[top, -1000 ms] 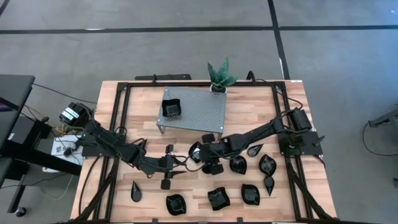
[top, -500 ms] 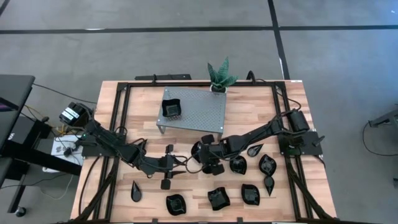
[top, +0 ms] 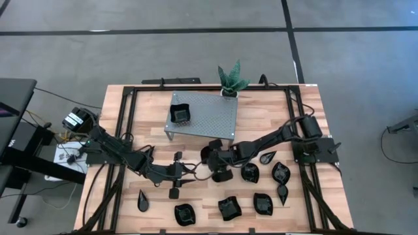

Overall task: Pick & Place Mini shaped plates
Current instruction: Put the black leaf shaped plate on the shelf

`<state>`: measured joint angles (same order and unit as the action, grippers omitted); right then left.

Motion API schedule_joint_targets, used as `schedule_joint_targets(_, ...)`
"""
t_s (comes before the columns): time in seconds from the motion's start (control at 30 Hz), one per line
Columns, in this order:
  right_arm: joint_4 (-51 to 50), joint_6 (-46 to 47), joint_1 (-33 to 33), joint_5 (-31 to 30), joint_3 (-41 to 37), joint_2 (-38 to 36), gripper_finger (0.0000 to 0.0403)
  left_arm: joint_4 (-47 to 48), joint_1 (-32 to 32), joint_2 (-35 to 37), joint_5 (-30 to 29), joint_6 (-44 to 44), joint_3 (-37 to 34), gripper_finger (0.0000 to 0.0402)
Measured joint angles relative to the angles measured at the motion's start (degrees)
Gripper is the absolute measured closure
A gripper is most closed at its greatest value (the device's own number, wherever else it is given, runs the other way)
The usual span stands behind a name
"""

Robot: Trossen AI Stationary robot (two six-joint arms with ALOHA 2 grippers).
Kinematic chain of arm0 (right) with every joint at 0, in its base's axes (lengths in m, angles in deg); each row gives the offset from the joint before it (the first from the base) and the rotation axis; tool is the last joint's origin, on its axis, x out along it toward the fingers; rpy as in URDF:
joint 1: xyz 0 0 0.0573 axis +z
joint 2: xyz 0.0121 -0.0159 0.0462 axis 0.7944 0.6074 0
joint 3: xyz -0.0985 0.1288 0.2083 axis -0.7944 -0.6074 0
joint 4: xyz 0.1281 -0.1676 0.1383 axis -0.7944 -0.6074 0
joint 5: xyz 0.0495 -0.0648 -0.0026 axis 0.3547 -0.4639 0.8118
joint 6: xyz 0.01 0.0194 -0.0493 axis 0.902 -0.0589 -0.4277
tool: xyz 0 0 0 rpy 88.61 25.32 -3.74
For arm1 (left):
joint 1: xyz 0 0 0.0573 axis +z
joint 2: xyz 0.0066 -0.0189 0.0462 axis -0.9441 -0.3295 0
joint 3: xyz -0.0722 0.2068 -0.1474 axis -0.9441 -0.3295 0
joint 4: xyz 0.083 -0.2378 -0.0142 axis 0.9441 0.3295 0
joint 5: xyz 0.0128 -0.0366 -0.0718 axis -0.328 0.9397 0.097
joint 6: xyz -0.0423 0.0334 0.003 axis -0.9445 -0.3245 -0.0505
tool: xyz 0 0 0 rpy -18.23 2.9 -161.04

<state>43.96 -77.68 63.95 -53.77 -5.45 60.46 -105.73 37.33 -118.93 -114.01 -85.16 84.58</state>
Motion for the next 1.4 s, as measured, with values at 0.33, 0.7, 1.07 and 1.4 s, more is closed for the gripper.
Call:
schedule_joint_targets(0.33, -1.6, 0.1, 1.2, 0.4, 4.2, -0.2, 0.0400, 0.0, 0.0, 0.0, 0.0, 0.0, 0.0, 0.0271)
schedule_joint_targets(0.7, -28.1, 9.0, 4.9, 0.4, 21.7, -0.3, 0.0399, -7.6, -1.0, 0.0, 3.6, -1.1, 0.0, 0.0279)
schedule_joint_targets(1.07, -38.9, 6.1, 8.5, -6.2, 31.6, -0.3, 0.0399, -10.7, -4.8, 7.9, 2.6, 7.7, 0.0, 0.0319)
schedule_joint_targets(1.4, -42.2, -5.4, 4.8, -24.9, 36.0, -0.4, 0.0401, -10.2, -4.8, 10.0, 2.6, 7.8, 0.0, 0.0321)
